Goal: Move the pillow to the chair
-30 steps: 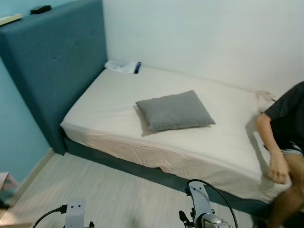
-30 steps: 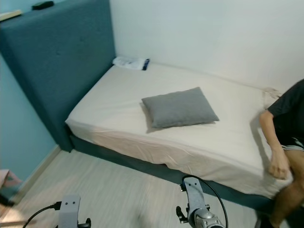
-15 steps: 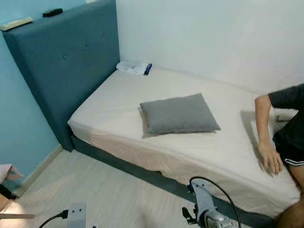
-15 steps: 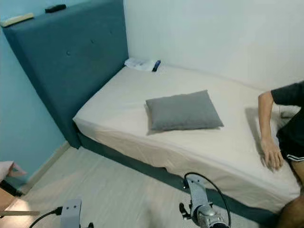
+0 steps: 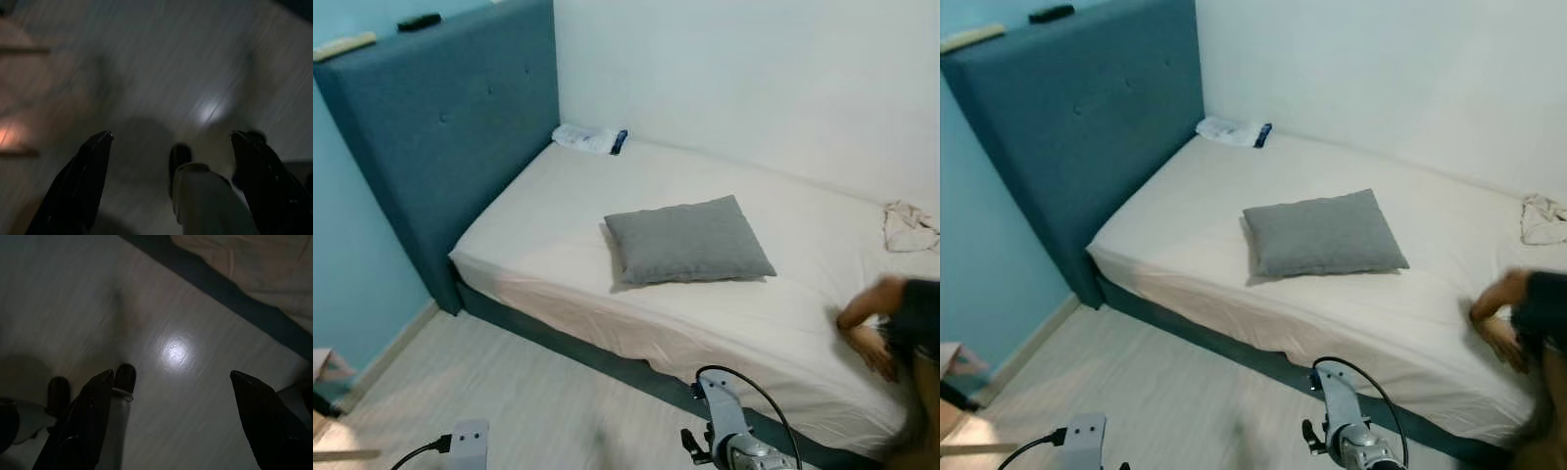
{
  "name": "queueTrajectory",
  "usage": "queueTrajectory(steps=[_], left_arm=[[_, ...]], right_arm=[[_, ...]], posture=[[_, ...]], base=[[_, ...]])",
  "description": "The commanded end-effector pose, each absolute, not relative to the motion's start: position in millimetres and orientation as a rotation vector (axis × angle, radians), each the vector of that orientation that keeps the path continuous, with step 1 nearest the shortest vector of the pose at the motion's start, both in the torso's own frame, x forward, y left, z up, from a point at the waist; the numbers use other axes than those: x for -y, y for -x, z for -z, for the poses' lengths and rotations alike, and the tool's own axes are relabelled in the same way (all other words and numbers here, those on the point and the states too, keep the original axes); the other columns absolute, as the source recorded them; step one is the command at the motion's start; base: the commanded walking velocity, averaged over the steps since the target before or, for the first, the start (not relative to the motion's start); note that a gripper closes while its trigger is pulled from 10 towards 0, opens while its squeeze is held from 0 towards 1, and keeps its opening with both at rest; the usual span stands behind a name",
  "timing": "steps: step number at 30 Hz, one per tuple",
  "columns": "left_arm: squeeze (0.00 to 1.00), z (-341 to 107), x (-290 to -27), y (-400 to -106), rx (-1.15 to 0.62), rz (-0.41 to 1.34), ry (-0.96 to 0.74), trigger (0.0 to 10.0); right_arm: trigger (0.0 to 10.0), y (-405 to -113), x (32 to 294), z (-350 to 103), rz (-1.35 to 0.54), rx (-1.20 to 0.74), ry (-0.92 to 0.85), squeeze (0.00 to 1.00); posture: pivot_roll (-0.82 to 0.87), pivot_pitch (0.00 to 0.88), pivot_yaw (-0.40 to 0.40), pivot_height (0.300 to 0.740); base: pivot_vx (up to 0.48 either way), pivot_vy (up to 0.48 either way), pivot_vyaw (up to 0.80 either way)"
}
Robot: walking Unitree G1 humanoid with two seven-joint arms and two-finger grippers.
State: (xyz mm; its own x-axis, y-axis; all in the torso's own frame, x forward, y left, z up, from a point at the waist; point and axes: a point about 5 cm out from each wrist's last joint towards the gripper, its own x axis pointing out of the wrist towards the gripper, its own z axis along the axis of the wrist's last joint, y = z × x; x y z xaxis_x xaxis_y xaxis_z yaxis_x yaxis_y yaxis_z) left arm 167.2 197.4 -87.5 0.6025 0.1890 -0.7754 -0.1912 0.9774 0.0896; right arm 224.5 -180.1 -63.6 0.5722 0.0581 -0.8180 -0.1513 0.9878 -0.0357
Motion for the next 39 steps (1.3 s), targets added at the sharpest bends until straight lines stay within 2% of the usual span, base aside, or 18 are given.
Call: queueTrajectory(steps=[1, 9, 15, 25, 29, 32, 39], left_arm=[[0.0, 90.0, -198.9, -161.3, -0.921, -0.21, -0.012, 10.0], [0.0, 90.3, -196.7, -161.5, -0.923, -0.198, -0.017, 10.0], [0.0, 90.7, -195.0, -161.4, -0.927, -0.187, -0.021, 10.0], [0.0, 90.3, -190.5, -164.2, -0.925, -0.171, -0.005, 10.0], [0.0, 91.2, -189.1, -162.8, -0.938, -0.143, -0.023, 10.0], [0.0, 91.5, -189.2, -162.2, -0.94, -0.142, -0.025, 10.0], [0.0, 91.8, -190.0, -161.0, -0.939, -0.15, -0.025, 10.0]], right_arm=[[10.0, -226.4, 178.6, 62.6, -0.124, -0.946, 0.111, 0.0], [10.0, -225.8, 181.0, 62.8, -0.123, -0.952, 0.123, 0.0], [10.0, -226.0, 181.1, 62.7, -0.139, -0.961, 0.144, 0.0], [10.0, -240.0, 178.0, 53.7, -0.112, -0.892, 0.073, 0.0], [10.0, -279.0, 155.5, 24.9, -0.139, -0.739, -0.065, 0.0], [10.0, -286.4, 150.1, 18.5, -0.155, -0.712, -0.072, 0.0], [10.0, -304.3, 139.6, 1.4, -0.176, -0.643, -0.133, 0.0]], posture=[[-0.02, 0.056, -0.057, 0.74], [-0.03, 0.043, -0.059, 0.74], [-0.03, 0.035, -0.064, 0.74], [-0.05, 0.034, -0.056, 0.74], [-0.06, 0.044, -0.035, 0.74], [-0.06, 0.045, -0.035, 0.74], [-0.05, 0.045, -0.037, 0.74]], base=[[0.398, 0.0, 0.0], [0.398, 0.0, 0.0], [0.399, 0.0, -0.66], [0.0, 0.0, -0.15], [0.0, 0.0, 0.0], [0.0, 0.0, 0.0], [0.0, 0.0, -0.73]])
